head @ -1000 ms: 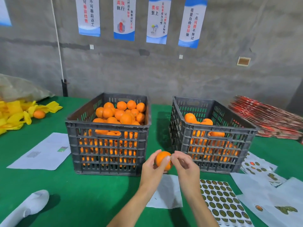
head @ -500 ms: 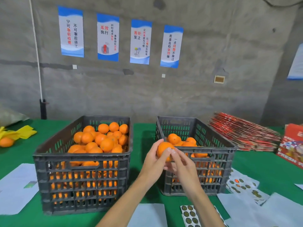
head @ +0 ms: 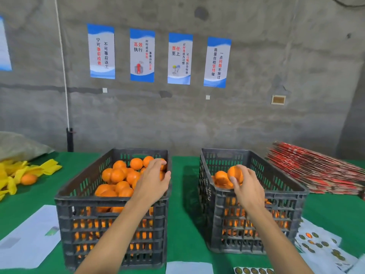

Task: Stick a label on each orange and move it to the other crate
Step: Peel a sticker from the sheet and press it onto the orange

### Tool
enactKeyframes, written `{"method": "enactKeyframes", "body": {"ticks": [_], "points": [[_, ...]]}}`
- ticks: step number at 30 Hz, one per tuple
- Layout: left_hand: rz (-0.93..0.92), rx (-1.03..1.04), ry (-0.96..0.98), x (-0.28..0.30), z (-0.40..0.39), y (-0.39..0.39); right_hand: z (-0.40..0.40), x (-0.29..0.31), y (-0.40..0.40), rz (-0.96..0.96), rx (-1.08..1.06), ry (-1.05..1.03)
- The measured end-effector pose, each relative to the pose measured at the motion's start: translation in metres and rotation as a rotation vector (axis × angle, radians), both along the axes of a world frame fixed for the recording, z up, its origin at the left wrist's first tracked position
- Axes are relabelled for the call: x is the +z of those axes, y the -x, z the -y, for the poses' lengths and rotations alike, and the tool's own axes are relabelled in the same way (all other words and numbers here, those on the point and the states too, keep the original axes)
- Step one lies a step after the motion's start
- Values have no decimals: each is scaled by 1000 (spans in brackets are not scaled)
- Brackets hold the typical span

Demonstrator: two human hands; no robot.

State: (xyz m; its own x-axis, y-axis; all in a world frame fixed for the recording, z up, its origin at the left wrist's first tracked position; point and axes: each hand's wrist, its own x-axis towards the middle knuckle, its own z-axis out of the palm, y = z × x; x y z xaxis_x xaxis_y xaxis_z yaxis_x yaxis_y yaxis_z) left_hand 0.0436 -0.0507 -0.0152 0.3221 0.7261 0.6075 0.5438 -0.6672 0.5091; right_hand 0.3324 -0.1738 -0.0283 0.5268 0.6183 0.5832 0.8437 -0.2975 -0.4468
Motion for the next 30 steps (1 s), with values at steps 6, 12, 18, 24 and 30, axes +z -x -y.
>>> {"method": "enactKeyframes", "body": {"ticks": [6,12,18,24,30], "points": [[-437,159,145,-7,-71,39,-22,2,-3,-98,-53,-19],[-693,100,456,-8,-107,33,-39,8,36,79,92,-152],[-1011,130,497,-10,-120,13,-46,-2,81,152,257,-249],[-802,158,235,-5,-112,14,-39,-20,106,161,309,-250],[-28,22,-90,1,-46,-18,-21,-35,124,106,342,-218]]}}
